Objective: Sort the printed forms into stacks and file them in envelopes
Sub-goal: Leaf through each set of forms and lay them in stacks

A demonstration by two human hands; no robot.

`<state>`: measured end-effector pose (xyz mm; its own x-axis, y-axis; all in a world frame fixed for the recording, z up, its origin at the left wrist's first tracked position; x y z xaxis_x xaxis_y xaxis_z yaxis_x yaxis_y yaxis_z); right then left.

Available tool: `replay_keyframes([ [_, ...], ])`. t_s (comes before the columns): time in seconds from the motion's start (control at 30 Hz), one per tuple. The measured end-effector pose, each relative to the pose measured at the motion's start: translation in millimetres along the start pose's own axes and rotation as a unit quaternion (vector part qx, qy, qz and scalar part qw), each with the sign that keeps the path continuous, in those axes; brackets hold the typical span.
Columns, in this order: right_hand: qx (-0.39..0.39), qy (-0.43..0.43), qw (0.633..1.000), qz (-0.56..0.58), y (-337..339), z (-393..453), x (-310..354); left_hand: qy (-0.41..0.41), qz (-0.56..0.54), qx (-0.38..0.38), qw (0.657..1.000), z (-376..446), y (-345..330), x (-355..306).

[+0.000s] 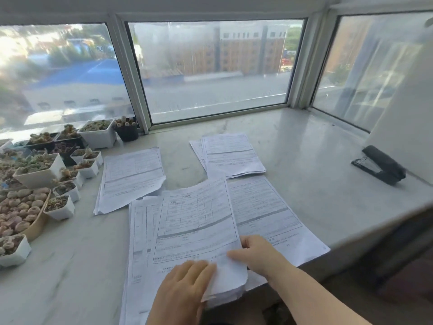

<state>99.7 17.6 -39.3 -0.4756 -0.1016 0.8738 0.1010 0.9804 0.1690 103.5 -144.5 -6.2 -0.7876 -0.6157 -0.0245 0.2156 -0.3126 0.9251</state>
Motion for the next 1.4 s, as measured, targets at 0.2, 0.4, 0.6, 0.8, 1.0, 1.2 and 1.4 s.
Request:
replay_keyframes([
  [0.2,0.015,0.137,0.989,0.061,17.3,4.5,42.1,0.033,0.042,-0.032,0.998,22.7,4.2,9.8],
  [0.4,0.045,0.209,0.973,0.083,50.1,24.7,98.4,0.020,0.034,-0.140,0.989,90.0,25.0,26.4],
  [0.6,0.029,0.246,0.955,0.163,80.2,74.9,165.1,0.022,0.051,-0.200,0.978,162.5,46.3,67.1],
  [0.8,-0.078,0.133,0.963,0.222,115.8,160.5,161.9,0.093,0.070,-0.137,0.984,241.0,-10.5,124.5],
  [1.0,-0.211,0.038,0.977,0.007,182.5,155.9,53.1,0.153,0.027,0.079,0.985,257.8,-129.8,162.5],
  [1.2,-0.207,-0.048,0.932,-0.295,198.8,82.3,-8.4,0.196,-0.046,0.257,0.945,263.8,-163.9,176.8],
  [1.4,-0.194,-0.053,0.912,-0.357,160.9,40.9,-12.0,0.179,-0.043,0.234,0.955,243.9,-145.0,162.0],
])
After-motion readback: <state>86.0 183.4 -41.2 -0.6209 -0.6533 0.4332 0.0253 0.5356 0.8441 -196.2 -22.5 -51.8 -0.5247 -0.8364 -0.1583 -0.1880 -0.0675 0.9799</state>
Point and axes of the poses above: each hand's wrist, its own z-axis towards the middle knuckle, its own y-axis out of the back of the hand, x = y × z, the point moved 7 cm from there along z, towards the middle knuckle, and after that the axes turned 10 degrees about z, right-handed, at the moved point
